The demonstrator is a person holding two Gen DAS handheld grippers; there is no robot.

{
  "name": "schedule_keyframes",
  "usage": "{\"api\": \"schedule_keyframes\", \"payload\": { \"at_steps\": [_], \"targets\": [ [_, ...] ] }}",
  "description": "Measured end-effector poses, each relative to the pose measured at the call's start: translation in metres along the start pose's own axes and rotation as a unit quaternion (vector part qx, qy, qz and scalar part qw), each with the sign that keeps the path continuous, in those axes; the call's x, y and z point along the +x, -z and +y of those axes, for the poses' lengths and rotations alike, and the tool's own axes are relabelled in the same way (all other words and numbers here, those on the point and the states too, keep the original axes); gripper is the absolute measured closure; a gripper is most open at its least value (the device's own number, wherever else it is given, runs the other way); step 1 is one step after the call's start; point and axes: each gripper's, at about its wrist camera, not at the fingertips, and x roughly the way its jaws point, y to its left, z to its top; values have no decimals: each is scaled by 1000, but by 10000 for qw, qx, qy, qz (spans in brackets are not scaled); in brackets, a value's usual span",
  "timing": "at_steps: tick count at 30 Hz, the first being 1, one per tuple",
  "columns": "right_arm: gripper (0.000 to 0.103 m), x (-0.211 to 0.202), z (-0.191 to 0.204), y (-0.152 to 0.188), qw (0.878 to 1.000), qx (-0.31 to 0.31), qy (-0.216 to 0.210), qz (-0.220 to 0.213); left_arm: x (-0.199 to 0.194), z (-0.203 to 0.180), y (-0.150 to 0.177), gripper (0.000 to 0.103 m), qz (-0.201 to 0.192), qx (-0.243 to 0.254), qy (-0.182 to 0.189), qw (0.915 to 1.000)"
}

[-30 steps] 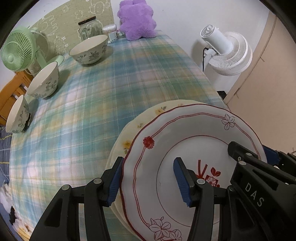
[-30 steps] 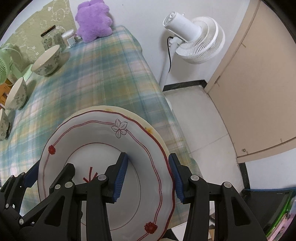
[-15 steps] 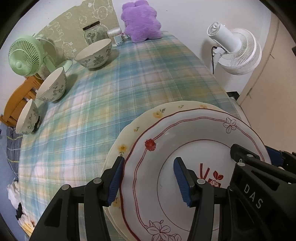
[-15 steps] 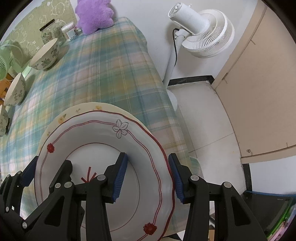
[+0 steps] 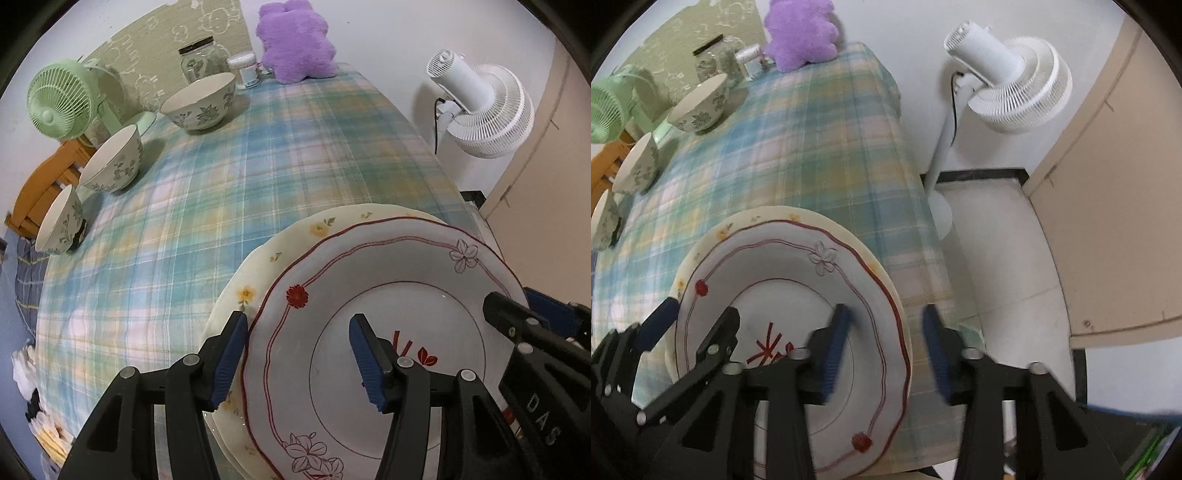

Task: Organize plates and bowls
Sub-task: 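Lift the three-plate stack with both tools and carry it beside the white fan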

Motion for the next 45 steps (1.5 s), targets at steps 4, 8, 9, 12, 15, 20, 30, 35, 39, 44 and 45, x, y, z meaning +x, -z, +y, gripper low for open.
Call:
{"api": "schedule_keyframes", "payload": {
  "at_steps": [4,8,9,12,15,20,30,35,39,44,45],
  "targets": [
    [72,1,5,-3,9998,-175,-1,-3,-2,5,0,43,5,-158,6,9999],
    [72,4,9,-9,9994,-338,-80,-6,-4,9,-1,43,-9,-272,-43,9996],
    [72,5,10,-11,9992,-375,-108,6,-4,10,-1,43,2,-320,-57,9995],
    [72,7,13,-14,9986,-484,-198,35,-5,13,-1,41,68,-415,-57,9991],
    [72,7,15,-16,9982,-557,-219,21,-7,15,2,36,58,-503,-53,9987],
    [70,7,13,-14,9977,-625,-260,33,-12,22,5,29,68,-696,-12,9976],
    [32,-10,16,-10,9972,-632,-354,-186,-35,52,18,18,-11,-969,-11,9953],
    [32,-24,32,-10,9963,-693,-363,-344,-43,73,22,16,-80,-1100,79,9939],
    [32,-32,49,-6,9965,-694,-266,-389,-46,93,22,16,-60,-1114,184,9936],
    [31,-43,75,1,9973,-540,-171,-470,-58,122,21,16,-282,-938,315,9947],
    [31,-46,82,2,9973,-520,-123,-501,-59,128,22,16,-303,-917,351,9947]
  ]
}}
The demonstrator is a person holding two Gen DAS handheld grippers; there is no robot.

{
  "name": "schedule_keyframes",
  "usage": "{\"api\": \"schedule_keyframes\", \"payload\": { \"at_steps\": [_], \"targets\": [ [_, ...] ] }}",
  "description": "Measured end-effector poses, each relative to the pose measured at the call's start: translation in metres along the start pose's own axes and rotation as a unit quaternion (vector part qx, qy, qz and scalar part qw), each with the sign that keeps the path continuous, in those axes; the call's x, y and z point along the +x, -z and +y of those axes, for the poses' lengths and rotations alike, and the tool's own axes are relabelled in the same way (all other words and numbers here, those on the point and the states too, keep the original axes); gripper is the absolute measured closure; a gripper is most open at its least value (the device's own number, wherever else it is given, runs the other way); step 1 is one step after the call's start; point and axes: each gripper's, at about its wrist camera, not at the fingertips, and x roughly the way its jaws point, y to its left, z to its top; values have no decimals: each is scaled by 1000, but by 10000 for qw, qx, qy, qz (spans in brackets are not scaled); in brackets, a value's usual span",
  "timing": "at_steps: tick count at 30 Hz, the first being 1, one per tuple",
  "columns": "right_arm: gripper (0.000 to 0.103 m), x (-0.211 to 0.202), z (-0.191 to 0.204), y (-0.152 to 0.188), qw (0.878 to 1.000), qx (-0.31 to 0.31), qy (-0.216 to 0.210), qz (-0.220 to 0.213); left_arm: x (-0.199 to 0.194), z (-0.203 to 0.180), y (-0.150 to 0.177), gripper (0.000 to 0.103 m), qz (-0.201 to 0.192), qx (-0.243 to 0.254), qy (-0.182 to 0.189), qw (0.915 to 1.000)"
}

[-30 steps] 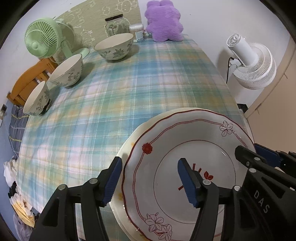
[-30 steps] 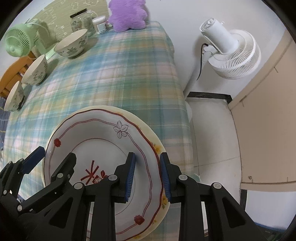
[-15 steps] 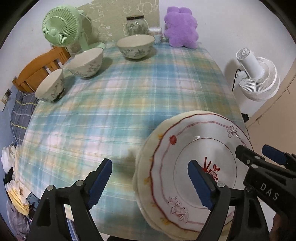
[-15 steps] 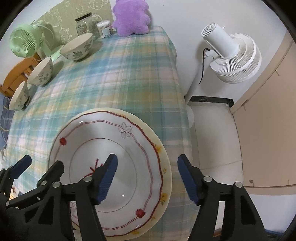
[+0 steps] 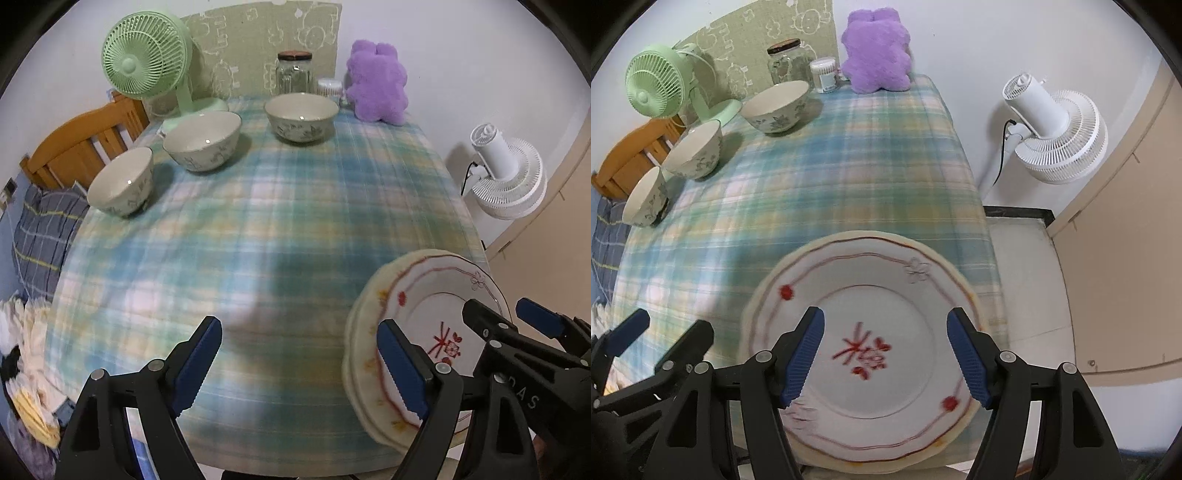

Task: Organize plates and bowls
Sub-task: 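Lift the three-plate stack with both tools and carry it beside the white fan, then open both tools to release the plate stack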

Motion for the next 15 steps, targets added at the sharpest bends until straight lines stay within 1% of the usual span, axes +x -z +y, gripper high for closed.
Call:
{"api": "schedule_keyframes", "payload": {
  "at_steps": [3,12,15],
  "targets": [
    [31,-10,20,-1,9998,151,104,-93,-5,21,-5,16,-65,73,73,9999],
    [31,-32,89,-8,9988,343,93,-351,-17,91,-18,16,-257,227,161,9993],
    [31,-37,113,-9,9980,426,159,-428,-18,114,-23,16,-339,289,179,9988]
  ]
}}
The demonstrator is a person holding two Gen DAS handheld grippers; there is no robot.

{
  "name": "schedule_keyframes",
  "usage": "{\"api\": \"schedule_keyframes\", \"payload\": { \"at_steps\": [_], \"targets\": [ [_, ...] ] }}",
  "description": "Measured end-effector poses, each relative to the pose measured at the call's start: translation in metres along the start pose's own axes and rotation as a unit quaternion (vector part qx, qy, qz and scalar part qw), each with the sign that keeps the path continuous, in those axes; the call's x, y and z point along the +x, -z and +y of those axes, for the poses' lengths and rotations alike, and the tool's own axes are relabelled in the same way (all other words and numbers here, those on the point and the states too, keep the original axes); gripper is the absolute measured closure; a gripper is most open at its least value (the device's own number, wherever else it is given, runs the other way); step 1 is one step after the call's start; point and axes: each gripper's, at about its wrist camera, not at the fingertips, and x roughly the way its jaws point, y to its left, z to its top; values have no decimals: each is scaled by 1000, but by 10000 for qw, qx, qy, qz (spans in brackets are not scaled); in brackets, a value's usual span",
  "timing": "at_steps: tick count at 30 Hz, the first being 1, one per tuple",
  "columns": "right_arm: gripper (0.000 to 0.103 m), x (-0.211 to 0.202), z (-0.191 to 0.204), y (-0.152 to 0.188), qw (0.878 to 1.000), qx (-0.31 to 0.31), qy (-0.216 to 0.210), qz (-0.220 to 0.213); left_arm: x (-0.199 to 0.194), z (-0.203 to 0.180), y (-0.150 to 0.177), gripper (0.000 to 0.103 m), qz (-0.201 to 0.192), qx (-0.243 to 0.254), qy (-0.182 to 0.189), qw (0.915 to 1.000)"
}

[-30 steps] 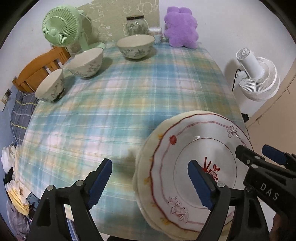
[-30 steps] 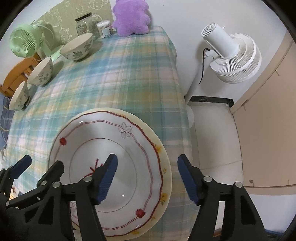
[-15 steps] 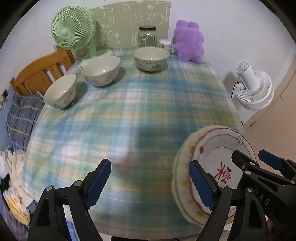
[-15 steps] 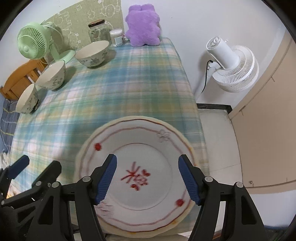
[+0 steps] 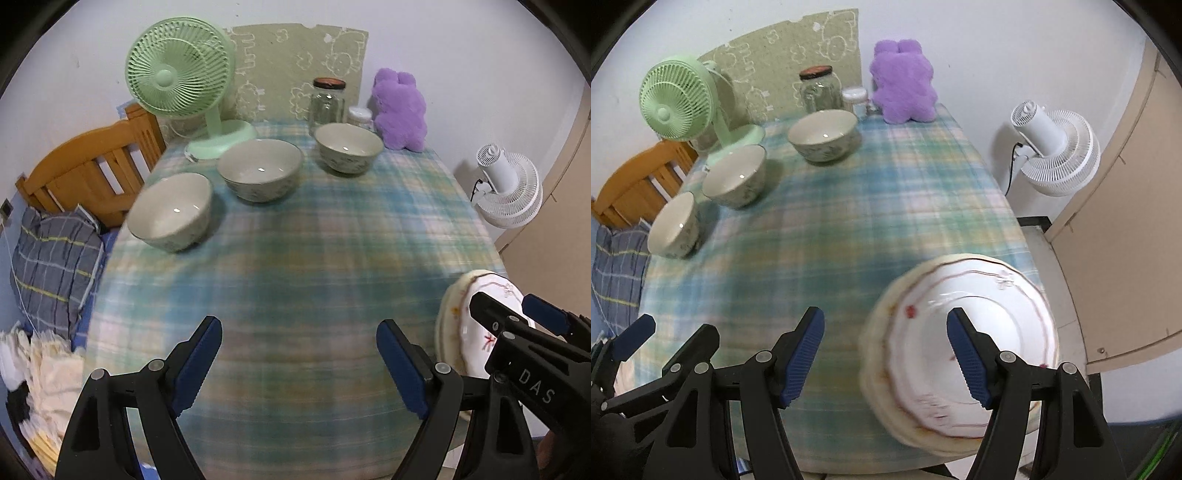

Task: Organize plates and bowls
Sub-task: 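Open both tools to release the plate stack, then move both tools to the plain beige bowl and close on its rim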

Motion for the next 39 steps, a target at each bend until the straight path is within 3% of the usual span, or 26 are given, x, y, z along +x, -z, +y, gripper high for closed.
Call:
{"api": "schedule_keyframes", "payload": {
  "at_steps": [11,21,26,34,39],
  "targets": [
    [31,-5,83,-11,9993,242,-112,-250,2,83,-22,19,-207,40,81,9997],
    [31,2,143,-45,9979,397,-269,-437,19,134,-58,21,-356,-132,-76,9993],
    [31,21,165,-65,9977,362,-418,-382,38,154,-74,23,-342,-395,-84,9986],
    [32,58,200,-95,9973,302,-560,-376,74,174,-97,28,-472,-371,-434,9972],
    [40,86,224,-108,9979,120,-544,-340,101,187,-103,33,-285,-452,-540,9971]
  ]
}}
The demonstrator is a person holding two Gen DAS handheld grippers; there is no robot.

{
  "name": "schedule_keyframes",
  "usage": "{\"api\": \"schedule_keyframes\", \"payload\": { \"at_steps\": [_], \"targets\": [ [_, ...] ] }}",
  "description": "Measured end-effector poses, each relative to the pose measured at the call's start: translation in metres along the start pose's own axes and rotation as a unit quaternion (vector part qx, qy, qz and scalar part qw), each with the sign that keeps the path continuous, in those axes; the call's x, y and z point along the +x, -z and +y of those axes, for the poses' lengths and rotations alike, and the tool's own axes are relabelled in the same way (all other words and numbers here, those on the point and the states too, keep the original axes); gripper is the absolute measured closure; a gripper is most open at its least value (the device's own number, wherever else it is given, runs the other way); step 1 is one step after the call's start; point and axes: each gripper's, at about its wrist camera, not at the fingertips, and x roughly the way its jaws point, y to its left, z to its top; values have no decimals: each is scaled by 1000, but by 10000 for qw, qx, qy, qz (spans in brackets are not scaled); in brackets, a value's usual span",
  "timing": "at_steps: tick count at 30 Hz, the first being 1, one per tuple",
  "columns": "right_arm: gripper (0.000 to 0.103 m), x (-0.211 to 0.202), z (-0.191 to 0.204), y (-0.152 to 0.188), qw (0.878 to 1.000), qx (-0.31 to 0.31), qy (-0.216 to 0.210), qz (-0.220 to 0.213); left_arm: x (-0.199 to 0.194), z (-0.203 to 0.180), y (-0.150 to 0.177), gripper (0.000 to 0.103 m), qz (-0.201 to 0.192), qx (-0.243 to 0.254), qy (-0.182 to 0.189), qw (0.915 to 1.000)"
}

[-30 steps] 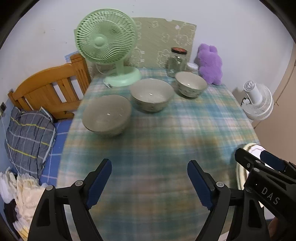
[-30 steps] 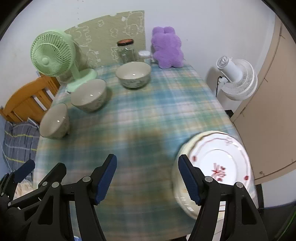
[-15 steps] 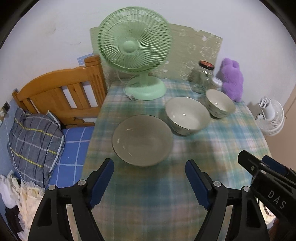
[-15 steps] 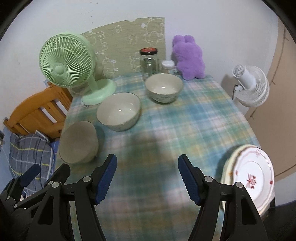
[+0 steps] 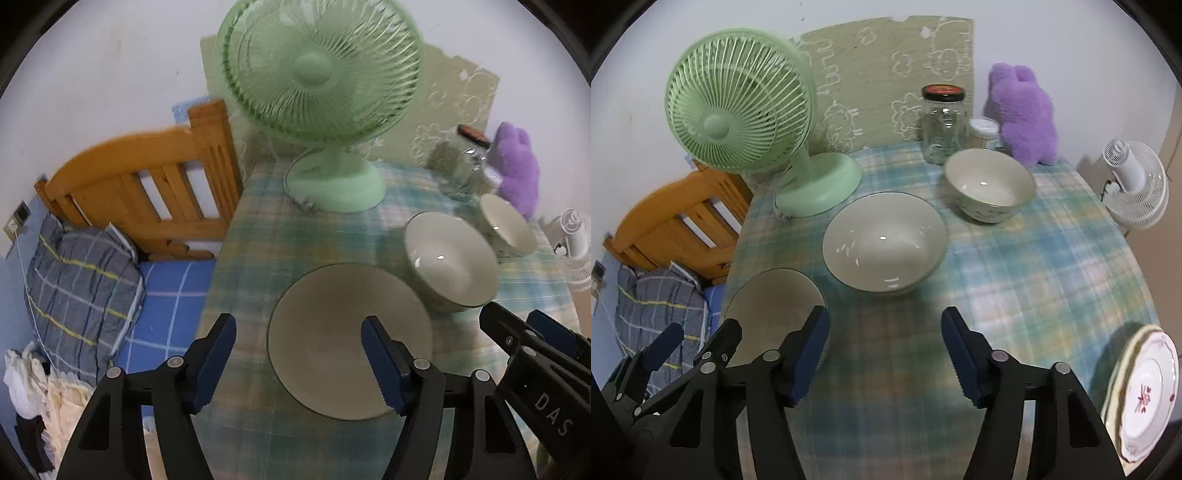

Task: Organize plates and bowls
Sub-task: 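Move both tools to the plain beige bowl and close on its rim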

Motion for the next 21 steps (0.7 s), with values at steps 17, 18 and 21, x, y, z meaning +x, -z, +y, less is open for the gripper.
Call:
{"api": "schedule_keyframes", "payload": {
  "at_steps": [17,18,21],
  "targets": [
    [62,60,34,2,9986,-276,-155,425,50,1,6,56,285,149,63,9995],
    [64,64,37,2,9984,-296,-183,451,52,1,6,57,320,145,70,9994],
    [79,71,43,4,9980,-395,-163,473,56,2,7,63,378,132,55,9992]
  ]
}}
